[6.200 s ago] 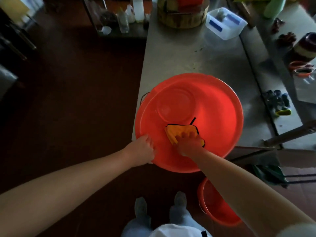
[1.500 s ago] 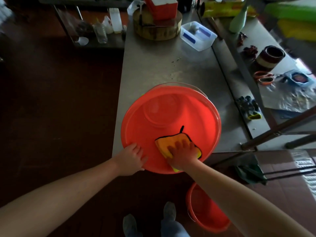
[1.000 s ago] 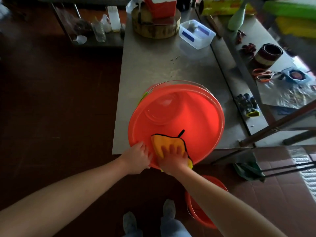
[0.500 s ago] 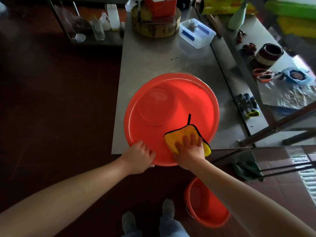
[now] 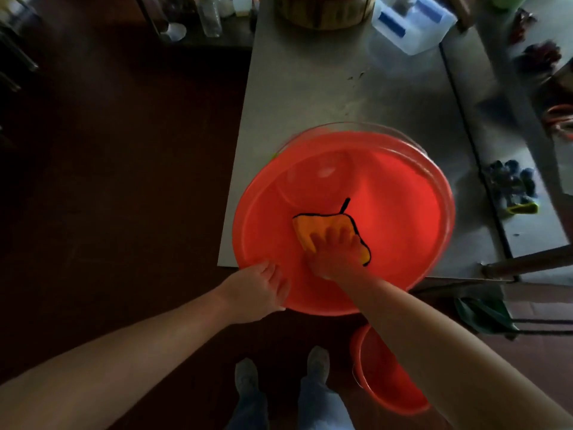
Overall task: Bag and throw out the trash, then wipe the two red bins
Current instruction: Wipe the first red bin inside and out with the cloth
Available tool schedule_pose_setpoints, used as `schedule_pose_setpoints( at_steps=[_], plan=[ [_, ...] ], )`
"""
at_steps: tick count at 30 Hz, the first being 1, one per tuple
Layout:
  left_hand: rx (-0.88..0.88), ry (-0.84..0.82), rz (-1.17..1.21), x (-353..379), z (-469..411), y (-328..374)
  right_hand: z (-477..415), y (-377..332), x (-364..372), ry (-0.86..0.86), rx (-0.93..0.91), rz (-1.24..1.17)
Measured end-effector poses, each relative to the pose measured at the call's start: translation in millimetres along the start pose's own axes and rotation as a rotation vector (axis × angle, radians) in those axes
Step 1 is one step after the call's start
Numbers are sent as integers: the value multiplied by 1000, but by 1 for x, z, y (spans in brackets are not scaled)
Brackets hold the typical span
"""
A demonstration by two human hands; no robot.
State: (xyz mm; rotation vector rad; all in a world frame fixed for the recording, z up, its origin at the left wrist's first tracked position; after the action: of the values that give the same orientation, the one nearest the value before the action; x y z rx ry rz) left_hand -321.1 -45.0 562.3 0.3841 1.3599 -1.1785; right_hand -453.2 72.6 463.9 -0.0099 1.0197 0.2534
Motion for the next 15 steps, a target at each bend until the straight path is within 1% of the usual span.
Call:
schedule_pose_setpoints(
  at_steps=[2, 4, 5, 8, 12, 15],
  plan=[
    [1, 8, 2, 4, 3, 6, -23, -4, 0, 1, -16, -55],
    [-38, -8, -1, 8, 7, 8, -39, -9, -4, 70, -16, -126],
    [-67, -19, -15, 10, 8, 7, -46, -13, -3, 83, -10, -104],
    [-92, -15, 19, 11, 8, 4, -55, -18, 3, 31, -4, 31],
    [-100, -35, 66, 8, 10, 0, -35, -14, -9, 77, -51, 39],
    [-93, -63, 105, 6, 11, -7, -4, -12, -11, 62, -38, 50]
  ],
)
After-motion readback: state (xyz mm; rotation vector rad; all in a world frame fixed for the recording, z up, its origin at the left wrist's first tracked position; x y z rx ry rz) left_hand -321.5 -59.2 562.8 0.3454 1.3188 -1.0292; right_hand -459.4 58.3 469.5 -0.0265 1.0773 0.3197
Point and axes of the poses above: each hand's wrist, its own z-axis away from the middle knuckle, its own x-axis out of the palm, y = z × x, the point moved 7 cm from there along -z, towards the middle knuckle, and after that the axes turned 10 degrees about x, right-handed, at the moved point
